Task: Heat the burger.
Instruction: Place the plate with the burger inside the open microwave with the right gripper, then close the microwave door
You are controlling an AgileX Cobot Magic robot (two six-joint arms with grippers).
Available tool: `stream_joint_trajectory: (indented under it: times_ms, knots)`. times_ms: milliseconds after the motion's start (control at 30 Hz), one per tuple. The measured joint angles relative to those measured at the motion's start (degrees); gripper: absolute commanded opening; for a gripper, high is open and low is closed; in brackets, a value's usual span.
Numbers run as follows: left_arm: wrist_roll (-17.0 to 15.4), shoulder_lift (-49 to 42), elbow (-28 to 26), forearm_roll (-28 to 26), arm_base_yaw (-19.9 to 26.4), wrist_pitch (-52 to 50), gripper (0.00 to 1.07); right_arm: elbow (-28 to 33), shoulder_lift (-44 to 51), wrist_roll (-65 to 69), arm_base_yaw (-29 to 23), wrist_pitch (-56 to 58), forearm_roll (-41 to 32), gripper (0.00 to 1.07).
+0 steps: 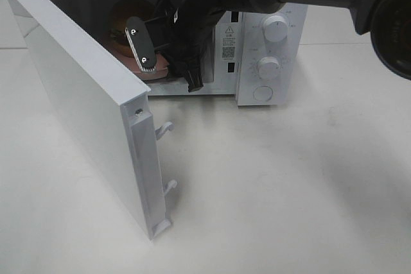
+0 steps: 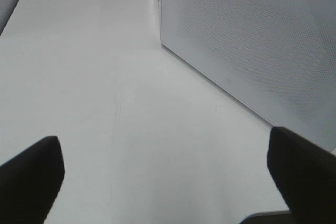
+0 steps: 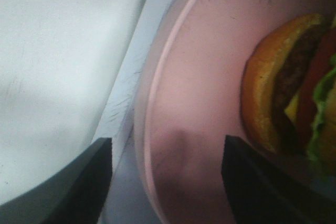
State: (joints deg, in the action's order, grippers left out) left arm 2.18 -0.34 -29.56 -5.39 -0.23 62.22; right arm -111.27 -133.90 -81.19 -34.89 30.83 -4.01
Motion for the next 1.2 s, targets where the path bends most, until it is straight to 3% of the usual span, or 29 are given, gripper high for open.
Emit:
stream_joint_trajectory:
  times_ms: [233, 533, 1200]
  knots:
    - [0.0, 0.0, 0.0, 0.0, 0.0, 0.0, 0.98, 2.46, 2.64, 3.9, 0.0, 0.74, -0.29, 0.7]
    - [0.0, 0.0, 0.0, 0.0, 0.0, 0.0, 0.98, 12.55, 8.08, 4.01, 0.0, -4.07, -1.38, 0.8]
    - [0.0, 0.0, 0.0, 0.0, 0.0, 0.0, 0.98, 31.51, 20.97, 10.54, 0.0, -11.8, 0.06, 0.8]
